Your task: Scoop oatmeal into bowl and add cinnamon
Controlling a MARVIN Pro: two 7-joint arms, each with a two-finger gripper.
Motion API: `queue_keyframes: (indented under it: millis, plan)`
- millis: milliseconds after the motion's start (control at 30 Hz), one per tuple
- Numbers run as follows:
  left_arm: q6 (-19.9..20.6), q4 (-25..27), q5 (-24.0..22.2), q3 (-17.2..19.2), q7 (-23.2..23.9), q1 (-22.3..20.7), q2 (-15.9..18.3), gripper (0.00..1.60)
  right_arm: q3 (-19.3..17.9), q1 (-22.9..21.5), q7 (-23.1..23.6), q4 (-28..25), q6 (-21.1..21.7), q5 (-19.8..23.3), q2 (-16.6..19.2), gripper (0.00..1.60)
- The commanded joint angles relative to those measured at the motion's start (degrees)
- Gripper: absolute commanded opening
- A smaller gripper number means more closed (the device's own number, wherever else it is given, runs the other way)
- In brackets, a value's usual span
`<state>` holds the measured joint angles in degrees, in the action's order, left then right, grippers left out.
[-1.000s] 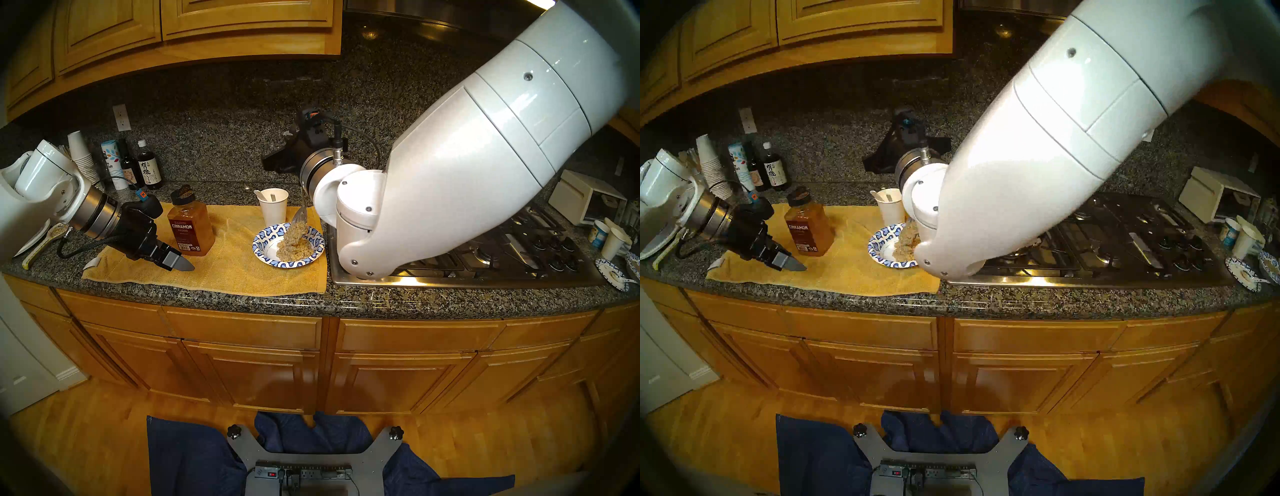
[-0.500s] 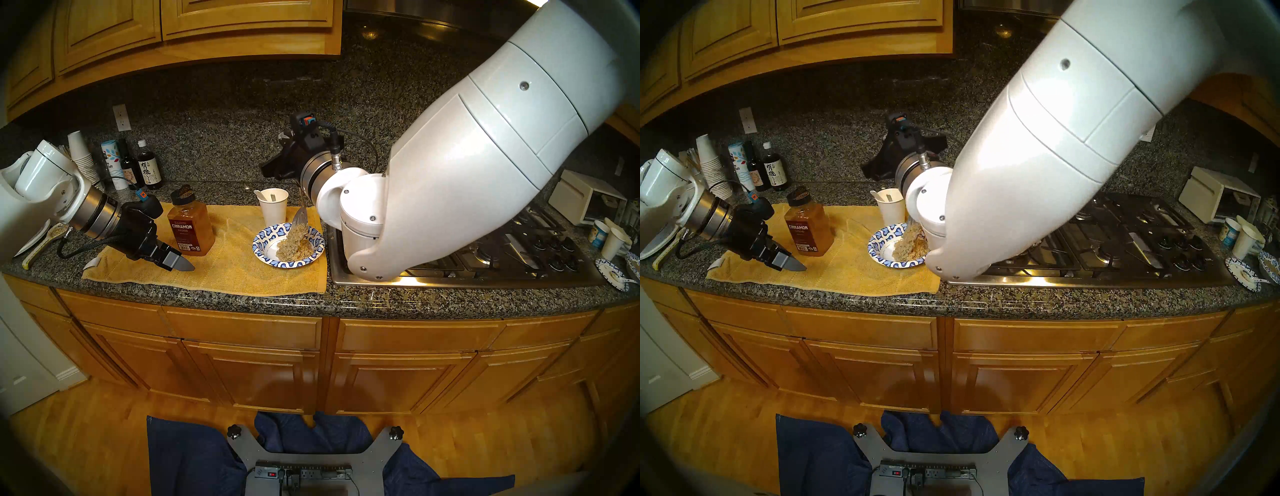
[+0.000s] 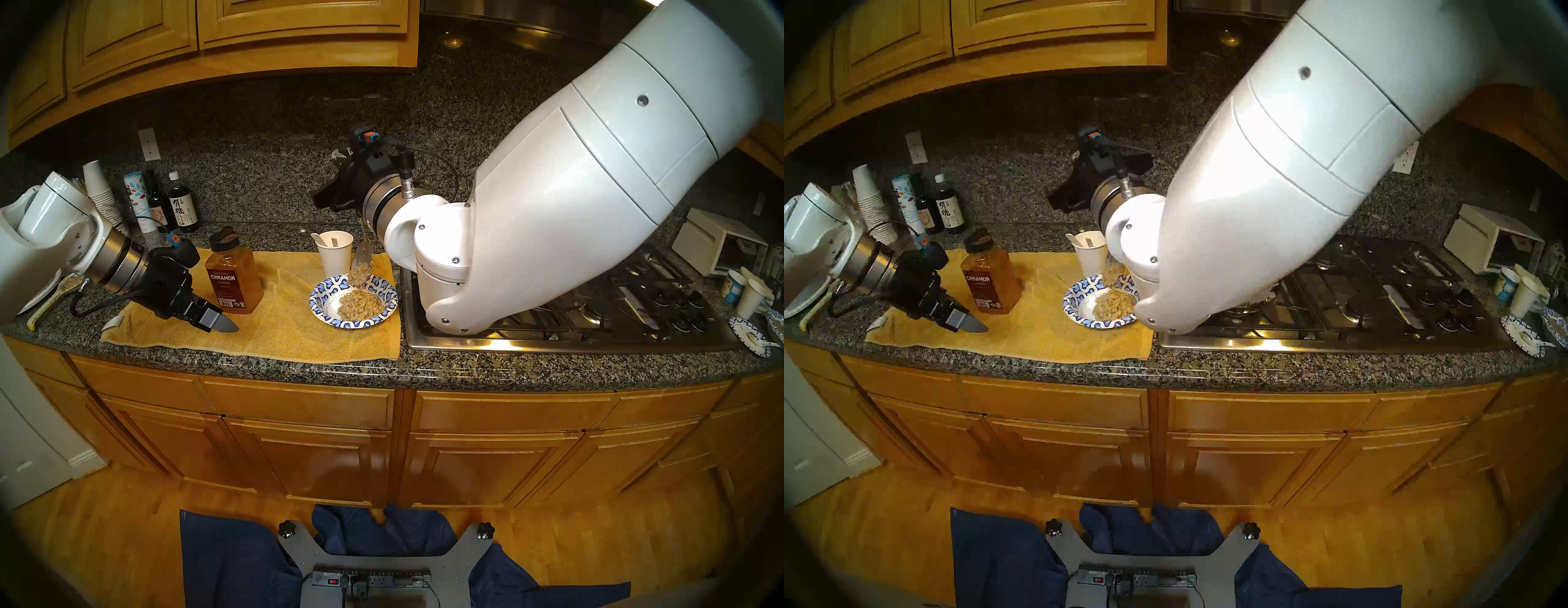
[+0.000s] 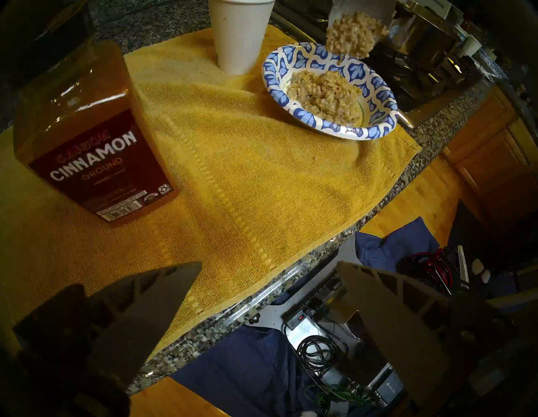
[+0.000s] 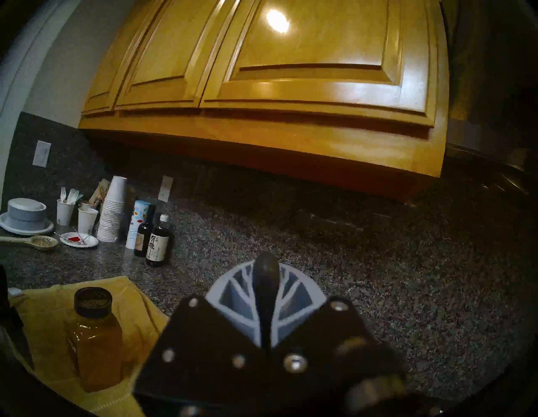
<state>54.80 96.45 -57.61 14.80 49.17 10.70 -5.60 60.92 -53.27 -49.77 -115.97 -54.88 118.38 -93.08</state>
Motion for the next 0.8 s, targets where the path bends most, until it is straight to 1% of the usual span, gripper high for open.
queue_keyframes:
  millis: [0, 400, 500, 767]
  plan:
    - [-0.2, -0.1, -0.1, 1.5, -0.1, -1.5, -0.1, 1.60, 0.0, -0.3, -4.4, 0.8, -0.1, -2.3, -0.2, 0.00]
    - [-0.2, -0.1, -0.1, 1.4, -0.1, -1.4, -0.1, 1.60, -0.5, -3.4, -4.3, 4.9, -0.1, -3.6, 1.7, 0.00]
    - [-0.2, -0.1, -0.1, 1.4, -0.1, -1.4, -0.1, 1.60, -0.4, -2.9, -4.4, 4.4, -0.1, -4.3, 1.4, 0.00]
    - [-0.3, -0.1, -0.1, 1.4, -0.1, -1.4, -0.1, 1.60, 1.3, 0.3, -4.0, 0.8, -0.1, -6.2, 0.1, 0.00]
